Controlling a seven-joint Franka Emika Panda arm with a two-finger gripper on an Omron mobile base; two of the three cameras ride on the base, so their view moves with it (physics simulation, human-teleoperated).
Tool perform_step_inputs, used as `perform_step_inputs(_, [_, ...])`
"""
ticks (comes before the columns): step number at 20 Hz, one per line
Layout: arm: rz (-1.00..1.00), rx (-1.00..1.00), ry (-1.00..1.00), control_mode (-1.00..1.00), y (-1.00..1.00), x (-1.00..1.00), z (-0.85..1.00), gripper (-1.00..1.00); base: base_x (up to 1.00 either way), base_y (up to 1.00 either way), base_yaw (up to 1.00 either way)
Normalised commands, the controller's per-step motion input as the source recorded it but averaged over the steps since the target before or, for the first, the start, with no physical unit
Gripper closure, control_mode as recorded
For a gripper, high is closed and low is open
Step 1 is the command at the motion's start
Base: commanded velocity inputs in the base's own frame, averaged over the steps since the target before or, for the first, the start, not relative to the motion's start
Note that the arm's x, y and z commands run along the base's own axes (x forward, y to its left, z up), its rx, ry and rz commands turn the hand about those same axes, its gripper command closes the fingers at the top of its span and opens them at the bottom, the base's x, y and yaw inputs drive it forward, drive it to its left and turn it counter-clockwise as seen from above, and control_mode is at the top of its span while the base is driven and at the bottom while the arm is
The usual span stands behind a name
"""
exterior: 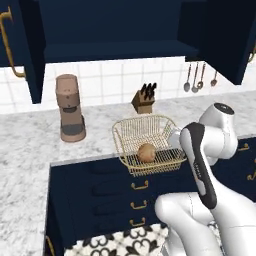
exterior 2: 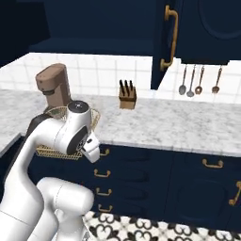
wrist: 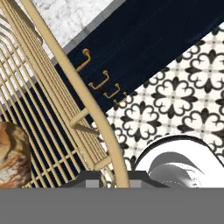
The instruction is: Open the cabinet, pick up the bread from the cabinet and place it in the basket. Then move the basket to the dining counter.
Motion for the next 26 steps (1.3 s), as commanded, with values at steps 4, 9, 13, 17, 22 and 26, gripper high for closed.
perform_step_inputs(4, [0.00, 0.00, 0.00, 1.00, 0.00, 0.00, 0.00, 1.00, -0.46, -0.48, -0.36])
perform_step_inputs(9, [0.00, 0.00, 0.00, 1.00, 0.00, 0.00, 0.00, 1.00, 0.01, -0.72, -0.77])
perform_step_inputs(13, [0.00, 0.00, 0.00, 1.00, 0.00, 0.00, 0.00, 1.00, 0.03, -0.56, -0.84])
perform_step_inputs(17, [0.00, 0.00, 0.00, 1.00, 0.00, 0.00, 0.00, 1.00, 0.03, -0.50, -0.86])
perform_step_inputs(22, [0.00, 0.00, 0.00, 1.00, 0.00, 0.00, 0.00, 1.00, 0.04, -0.43, -0.88])
perform_step_inputs(26, [0.00, 0.00, 0.00, 1.00, 0.00, 0.00, 0.00, 1.00, 0.05, -0.39, -0.89])
